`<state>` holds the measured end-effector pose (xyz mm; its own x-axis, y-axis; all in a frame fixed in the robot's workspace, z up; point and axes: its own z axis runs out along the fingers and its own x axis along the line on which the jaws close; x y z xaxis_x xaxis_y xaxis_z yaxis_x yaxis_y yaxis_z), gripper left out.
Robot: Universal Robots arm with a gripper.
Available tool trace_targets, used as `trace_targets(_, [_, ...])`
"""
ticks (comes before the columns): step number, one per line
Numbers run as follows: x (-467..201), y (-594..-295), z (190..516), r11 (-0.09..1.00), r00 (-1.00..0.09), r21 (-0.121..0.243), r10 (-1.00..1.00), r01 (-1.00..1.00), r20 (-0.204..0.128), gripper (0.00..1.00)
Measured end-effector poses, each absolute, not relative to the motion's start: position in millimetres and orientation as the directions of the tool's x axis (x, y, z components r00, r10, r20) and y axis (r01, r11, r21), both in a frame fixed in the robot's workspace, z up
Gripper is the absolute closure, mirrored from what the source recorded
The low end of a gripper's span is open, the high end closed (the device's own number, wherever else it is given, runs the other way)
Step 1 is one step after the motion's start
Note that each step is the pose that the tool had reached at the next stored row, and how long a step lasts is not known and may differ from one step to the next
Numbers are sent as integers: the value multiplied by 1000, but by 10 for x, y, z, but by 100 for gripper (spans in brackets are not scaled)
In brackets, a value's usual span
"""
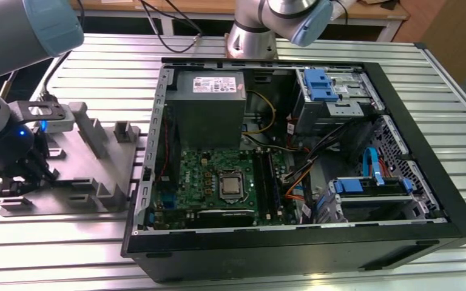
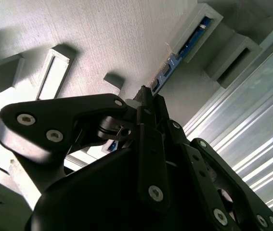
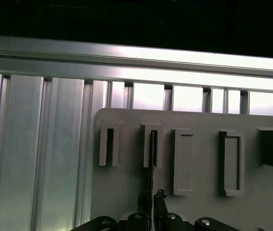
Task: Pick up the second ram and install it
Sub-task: 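Pick up the second ram and move it above second insertion slot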
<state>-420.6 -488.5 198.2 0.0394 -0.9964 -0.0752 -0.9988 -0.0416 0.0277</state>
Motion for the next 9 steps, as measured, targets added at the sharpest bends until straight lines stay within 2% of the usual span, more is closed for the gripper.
trace_targets(2, [-4206, -4885, 1983, -42, 39, 28, -996, -999, -75, 82])
trace_targets(3, [-4206, -4886, 1982, -42, 39, 28, -996, -999, -75, 88])
trace_targets(9, [-4206, -4887, 1980, -22, 20, 28, -997, -999, -75, 88])
